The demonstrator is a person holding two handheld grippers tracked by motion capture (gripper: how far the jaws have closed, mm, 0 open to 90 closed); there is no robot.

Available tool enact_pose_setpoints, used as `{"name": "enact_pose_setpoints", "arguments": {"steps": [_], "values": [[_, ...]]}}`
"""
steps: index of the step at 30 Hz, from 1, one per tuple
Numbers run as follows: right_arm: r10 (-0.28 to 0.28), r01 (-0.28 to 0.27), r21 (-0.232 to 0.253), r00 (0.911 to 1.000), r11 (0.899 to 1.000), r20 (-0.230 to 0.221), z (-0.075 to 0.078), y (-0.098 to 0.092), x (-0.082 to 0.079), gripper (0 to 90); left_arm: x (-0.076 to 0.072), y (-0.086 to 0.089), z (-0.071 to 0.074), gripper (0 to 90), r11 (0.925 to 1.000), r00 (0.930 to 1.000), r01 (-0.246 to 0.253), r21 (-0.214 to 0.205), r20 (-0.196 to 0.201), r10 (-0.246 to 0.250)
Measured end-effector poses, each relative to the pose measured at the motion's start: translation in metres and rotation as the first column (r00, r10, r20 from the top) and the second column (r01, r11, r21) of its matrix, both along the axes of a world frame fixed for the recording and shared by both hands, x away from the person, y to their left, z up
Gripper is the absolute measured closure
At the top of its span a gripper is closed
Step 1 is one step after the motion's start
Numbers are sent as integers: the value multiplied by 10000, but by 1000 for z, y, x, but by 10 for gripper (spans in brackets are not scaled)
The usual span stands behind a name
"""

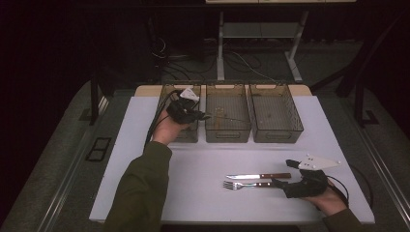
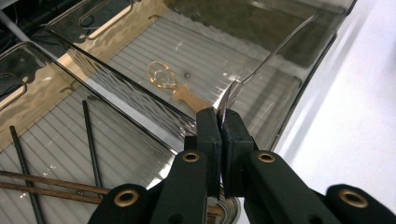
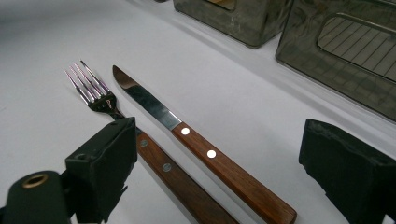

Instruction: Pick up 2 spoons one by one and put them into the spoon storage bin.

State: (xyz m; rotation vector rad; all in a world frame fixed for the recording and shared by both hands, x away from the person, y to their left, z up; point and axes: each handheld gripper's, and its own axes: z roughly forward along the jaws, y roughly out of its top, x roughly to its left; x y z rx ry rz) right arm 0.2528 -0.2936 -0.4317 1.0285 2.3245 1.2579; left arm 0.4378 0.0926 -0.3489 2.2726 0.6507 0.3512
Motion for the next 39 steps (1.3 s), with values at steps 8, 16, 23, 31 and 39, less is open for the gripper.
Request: {"name": "enact_pose_setpoints", "arguments": {"steps": [8,16,23,31,39], "values": [[19,-19,-11,10000,10000,-11,0,0,0,116,5,4,-1,873,9984,9985,-553,141,-22,553],[40,-40,-20,10000,10000,-34,0,1,0,116,18,-4,-6,873,9901,9901,-1403,-25,104,1403],[50,-50,20,10000,10000,11,0,0,0,116,22,-12,-8,872,9846,9848,-1734,210,83,1733],[72,-72,-15,10000,10000,6,0,0,0,116,16,-19,-9,867,9837,9837,-1797,99,-41,1798],[70,-70,-13,10000,10000,-1,0,0,0,116,14,-25,-12,831,9894,9892,-1420,-304,-405,1407]]}}
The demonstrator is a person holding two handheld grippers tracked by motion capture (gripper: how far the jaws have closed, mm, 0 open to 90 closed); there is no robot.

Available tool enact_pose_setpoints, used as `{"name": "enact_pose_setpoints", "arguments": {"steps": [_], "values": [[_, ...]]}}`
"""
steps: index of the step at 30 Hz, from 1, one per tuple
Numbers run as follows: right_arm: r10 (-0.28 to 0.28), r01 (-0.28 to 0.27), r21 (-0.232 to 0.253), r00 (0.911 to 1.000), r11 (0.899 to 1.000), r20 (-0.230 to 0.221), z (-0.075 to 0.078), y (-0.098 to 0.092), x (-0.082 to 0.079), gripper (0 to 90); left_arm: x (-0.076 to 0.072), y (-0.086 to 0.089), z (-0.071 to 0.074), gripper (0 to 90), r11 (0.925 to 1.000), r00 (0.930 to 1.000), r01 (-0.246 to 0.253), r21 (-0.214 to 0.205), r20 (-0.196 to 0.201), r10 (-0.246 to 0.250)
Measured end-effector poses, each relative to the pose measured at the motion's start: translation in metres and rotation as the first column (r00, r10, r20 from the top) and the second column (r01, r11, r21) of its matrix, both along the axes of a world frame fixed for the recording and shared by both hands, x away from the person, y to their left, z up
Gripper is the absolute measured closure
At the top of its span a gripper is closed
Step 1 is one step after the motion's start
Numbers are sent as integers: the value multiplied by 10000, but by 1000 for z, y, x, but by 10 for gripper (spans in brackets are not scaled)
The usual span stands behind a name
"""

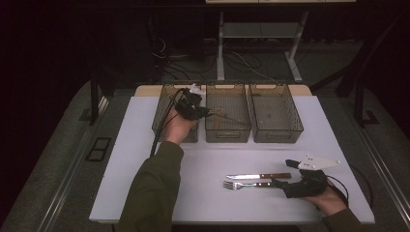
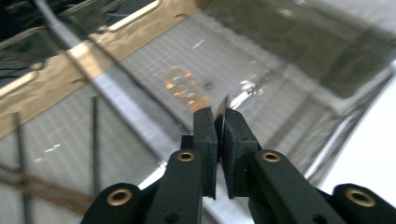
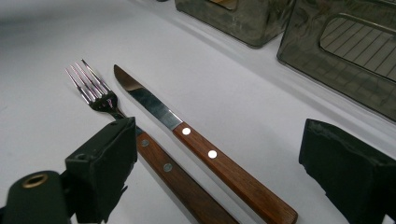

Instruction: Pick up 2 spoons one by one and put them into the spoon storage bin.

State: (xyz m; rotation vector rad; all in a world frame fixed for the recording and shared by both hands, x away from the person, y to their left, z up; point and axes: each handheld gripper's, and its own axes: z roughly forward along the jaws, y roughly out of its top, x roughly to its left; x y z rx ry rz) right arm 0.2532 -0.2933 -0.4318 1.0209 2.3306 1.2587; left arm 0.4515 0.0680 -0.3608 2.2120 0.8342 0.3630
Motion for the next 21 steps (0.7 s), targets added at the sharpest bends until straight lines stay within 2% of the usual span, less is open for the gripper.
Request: {"name": "enact_pose_setpoints", "arguments": {"steps": [2,5,14,16,18,20,21], "values": [[-4,4,9,10000,10000,19,0,0,0,116,-2,-3,0,828,10000,9999,-31,-35,147,31],[20,-20,-10,10000,10000,3,0,0,0,117,-3,-1,0,832,9998,10000,51,-196,-10,-51],[6,-6,-24,10000,10000,4,0,0,0,116,-12,-6,-7,837,9994,9995,308,-172,-86,-309],[13,-13,-32,10000,10000,2,0,1,0,117,-12,-7,-8,865,9998,9998,183,-68,18,-182],[7,-7,-22,10000,10000,-10,1,1,-1,117,-10,-6,-9,871,9996,10000,51,-278,-19,-51],[18,-18,-4,10000,10000,8,1,1,-1,117,-7,-5,-10,871,9994,10000,-2,-343,-55,0],[24,-24,-9,10000,10000,28,0,0,0,116,-6,-4,-10,869,9997,10000,57,-231,-24,-58]]}}
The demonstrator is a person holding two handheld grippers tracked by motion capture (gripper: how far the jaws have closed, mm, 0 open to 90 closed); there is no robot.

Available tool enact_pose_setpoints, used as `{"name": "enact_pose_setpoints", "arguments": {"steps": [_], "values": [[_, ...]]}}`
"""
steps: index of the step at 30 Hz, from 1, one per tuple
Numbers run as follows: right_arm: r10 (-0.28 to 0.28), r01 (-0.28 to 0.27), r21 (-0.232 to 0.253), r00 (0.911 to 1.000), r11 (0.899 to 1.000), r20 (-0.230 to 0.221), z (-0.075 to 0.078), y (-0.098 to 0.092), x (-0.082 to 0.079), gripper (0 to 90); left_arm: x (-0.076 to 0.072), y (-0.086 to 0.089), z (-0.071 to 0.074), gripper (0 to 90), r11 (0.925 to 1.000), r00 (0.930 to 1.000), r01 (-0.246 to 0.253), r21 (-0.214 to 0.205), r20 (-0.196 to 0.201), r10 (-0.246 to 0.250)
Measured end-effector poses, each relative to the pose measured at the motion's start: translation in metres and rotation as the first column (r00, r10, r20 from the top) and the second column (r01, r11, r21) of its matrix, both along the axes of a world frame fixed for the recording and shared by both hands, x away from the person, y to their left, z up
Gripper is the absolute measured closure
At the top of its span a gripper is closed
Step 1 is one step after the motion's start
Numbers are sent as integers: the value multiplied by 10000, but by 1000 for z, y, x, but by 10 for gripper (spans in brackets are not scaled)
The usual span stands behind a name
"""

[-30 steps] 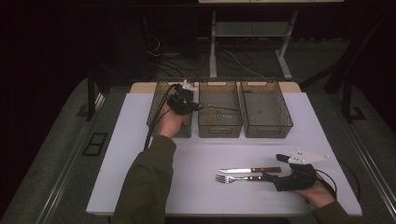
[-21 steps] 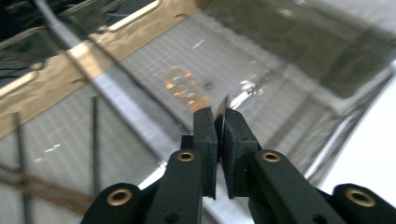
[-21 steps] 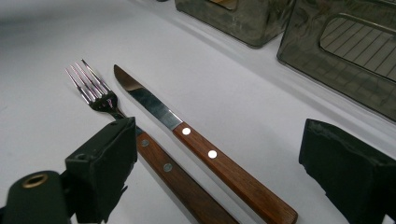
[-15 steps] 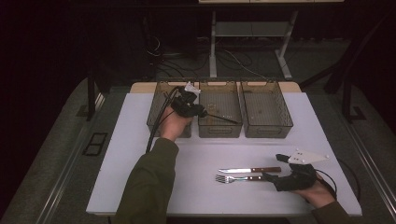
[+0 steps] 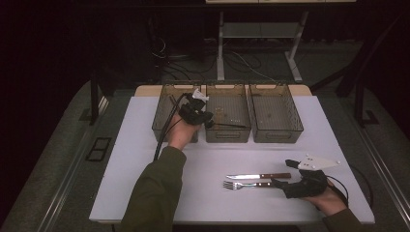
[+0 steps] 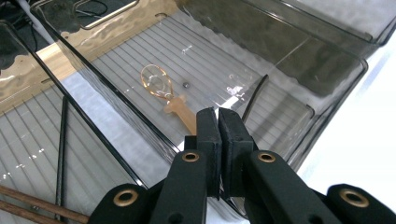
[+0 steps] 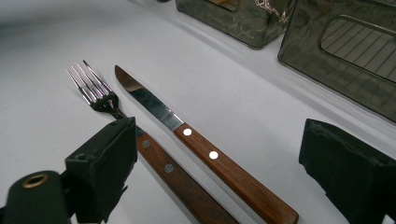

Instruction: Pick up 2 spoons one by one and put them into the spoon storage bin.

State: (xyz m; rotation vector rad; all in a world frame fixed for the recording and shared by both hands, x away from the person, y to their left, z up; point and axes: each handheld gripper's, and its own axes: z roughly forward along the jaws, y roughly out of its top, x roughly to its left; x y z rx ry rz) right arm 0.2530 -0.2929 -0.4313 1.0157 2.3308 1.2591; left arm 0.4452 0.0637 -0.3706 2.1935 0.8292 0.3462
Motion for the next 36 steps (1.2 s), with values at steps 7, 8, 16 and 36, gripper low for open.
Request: {"name": "enact_pose_setpoints", "arguments": {"steps": [7,8,16,36], "values": [[21,-21,-1,10000,10000,-5,0,0,0,116,9,0,1,883,9994,9998,-212,-283,36,214],[12,-12,8,10000,10000,-7,0,0,0,116,11,0,2,883,9993,9997,-221,-303,48,223],[-24,24,68,10000,10000,-24,0,-2,0,116,15,-2,10,889,9998,10000,-58,-173,72,59],[37,-37,94,10000,9999,-23,1,-2,0,116,18,-12,4,872,9865,9848,-1403,-846,908,1478]]}}
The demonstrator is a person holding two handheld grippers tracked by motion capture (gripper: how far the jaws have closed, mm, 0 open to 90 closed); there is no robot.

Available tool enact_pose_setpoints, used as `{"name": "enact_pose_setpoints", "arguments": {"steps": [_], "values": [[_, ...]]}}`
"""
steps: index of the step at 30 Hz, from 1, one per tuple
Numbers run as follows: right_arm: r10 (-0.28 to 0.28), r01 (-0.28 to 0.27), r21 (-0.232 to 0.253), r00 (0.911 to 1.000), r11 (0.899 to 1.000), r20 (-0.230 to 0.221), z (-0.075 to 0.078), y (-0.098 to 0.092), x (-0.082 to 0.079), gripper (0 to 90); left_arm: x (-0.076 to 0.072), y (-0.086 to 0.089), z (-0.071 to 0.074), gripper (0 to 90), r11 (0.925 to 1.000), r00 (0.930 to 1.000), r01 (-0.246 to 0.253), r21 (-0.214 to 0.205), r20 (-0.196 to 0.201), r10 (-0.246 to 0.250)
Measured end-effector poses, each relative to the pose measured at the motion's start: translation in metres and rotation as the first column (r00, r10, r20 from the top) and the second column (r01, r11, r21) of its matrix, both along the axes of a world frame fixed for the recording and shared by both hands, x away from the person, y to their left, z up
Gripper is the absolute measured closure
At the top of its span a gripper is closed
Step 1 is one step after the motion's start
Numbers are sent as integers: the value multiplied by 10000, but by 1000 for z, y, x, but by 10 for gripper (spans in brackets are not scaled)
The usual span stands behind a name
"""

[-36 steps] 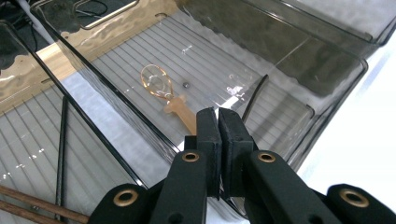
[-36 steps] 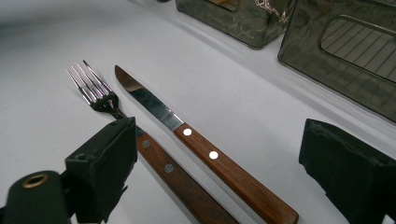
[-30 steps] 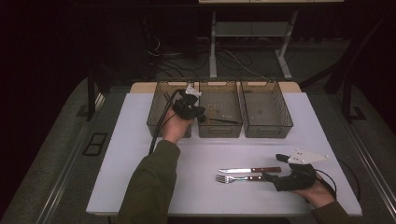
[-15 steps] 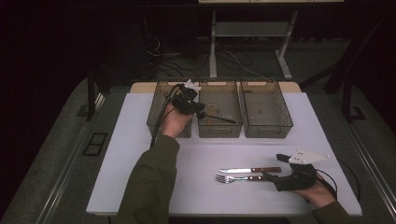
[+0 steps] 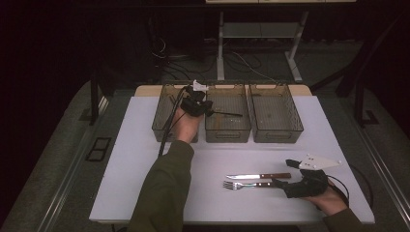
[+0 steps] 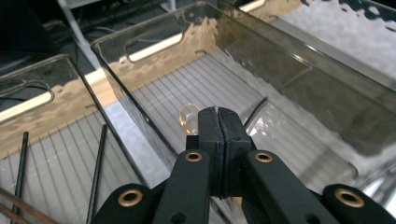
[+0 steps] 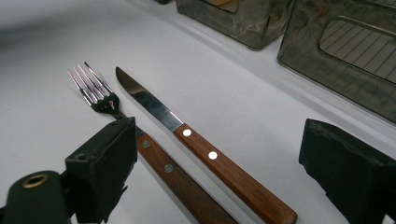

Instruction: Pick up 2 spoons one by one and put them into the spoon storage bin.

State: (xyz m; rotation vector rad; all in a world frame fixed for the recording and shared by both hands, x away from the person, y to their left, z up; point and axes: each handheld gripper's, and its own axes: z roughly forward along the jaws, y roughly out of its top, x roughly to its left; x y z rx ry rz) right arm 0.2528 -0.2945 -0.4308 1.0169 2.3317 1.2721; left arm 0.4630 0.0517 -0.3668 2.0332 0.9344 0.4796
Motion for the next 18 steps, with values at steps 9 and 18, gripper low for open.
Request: {"name": "enact_pose_setpoints", "arguments": {"steps": [9,18], "values": [[23,-23,-27,10000,10000,51,1,2,0,117,-7,7,7,636,9982,9983,558,-197,-182,-562],[29,-29,-72,10000,10000,-18,0,3,0,116,-24,12,7,532,9856,9852,1651,-378,-409,-1666]]}}
